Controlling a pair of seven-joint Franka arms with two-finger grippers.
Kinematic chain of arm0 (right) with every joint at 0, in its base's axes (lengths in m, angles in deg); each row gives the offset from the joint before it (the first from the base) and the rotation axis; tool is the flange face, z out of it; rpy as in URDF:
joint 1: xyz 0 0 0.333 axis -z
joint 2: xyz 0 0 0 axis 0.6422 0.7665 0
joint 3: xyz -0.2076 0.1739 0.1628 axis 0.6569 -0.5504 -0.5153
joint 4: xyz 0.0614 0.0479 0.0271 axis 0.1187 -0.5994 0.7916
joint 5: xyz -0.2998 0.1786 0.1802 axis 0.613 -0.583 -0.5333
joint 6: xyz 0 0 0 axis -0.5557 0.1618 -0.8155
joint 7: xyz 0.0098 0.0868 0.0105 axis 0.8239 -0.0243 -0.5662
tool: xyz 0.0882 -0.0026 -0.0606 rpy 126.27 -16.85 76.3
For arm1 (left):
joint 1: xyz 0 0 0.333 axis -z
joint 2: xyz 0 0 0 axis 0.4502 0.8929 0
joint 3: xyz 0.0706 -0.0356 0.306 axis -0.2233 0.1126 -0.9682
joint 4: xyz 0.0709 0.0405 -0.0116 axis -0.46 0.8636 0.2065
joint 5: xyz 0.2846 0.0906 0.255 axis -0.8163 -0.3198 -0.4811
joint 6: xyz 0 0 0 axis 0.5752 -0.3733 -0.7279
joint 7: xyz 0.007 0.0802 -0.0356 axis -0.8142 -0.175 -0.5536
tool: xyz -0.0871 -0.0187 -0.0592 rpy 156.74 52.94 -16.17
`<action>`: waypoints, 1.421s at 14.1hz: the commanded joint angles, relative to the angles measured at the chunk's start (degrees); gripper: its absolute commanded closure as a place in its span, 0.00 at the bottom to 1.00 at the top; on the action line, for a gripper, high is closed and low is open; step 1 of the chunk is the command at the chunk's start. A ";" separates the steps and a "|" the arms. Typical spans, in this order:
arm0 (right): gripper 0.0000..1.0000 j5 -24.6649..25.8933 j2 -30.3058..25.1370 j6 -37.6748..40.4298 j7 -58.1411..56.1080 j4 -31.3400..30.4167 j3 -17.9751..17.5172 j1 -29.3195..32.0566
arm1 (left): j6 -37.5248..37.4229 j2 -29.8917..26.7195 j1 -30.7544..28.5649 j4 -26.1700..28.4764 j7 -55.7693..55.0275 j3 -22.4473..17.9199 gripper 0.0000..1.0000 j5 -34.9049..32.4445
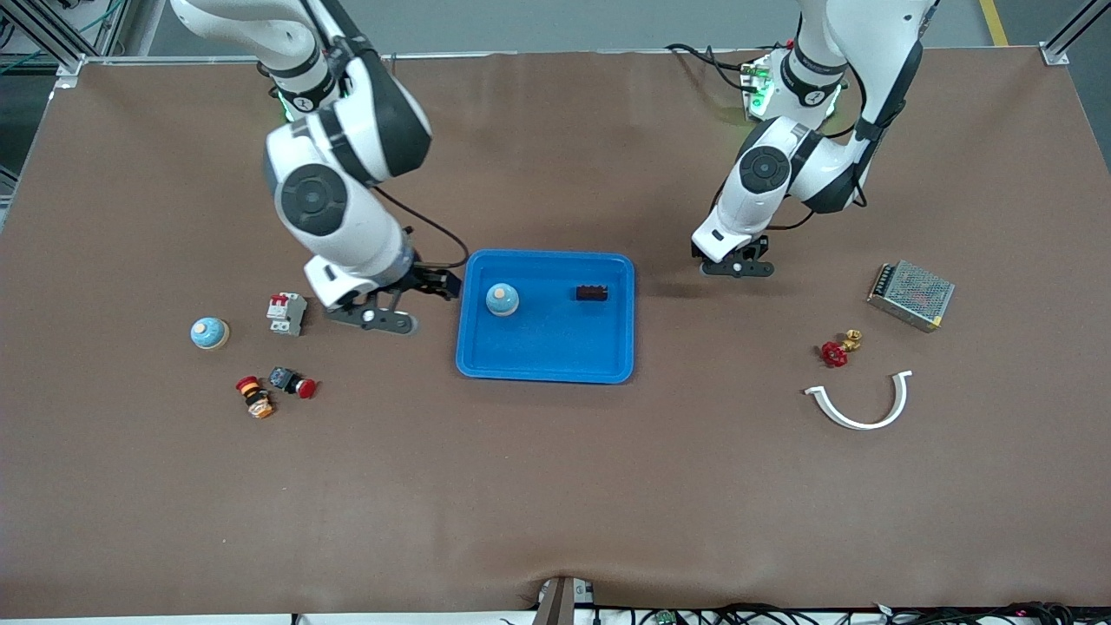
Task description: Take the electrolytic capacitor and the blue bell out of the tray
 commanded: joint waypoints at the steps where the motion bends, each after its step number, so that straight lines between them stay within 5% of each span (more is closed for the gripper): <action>1: 0.00 -0.90 3.00 -4.57 5.68 0.17 0.86 -4.62 | -1.48 -0.62 0.03 -1.85 -3.12 0.66 0.00 -0.18; 7: 0.00 -0.20 7.84 -11.43 11.06 -0.70 0.95 -9.03 | -13.52 -0.44 0.03 -11.17 -12.33 2.59 0.00 -0.09; 13: 0.00 2.52 7.85 -20.75 10.98 -8.88 0.95 -9.56 | -13.53 0.09 -0.23 -13.55 -25.02 4.61 0.00 1.05; 17: 0.00 3.40 8.11 -25.75 10.98 -11.78 0.95 -9.65 | -13.62 -0.09 0.03 -16.19 -25.72 4.96 0.00 11.23; 20: 0.00 3.40 9.51 -26.82 11.06 -11.79 0.95 -10.09 | -13.62 -0.09 0.03 -16.27 -30.44 4.96 0.00 11.77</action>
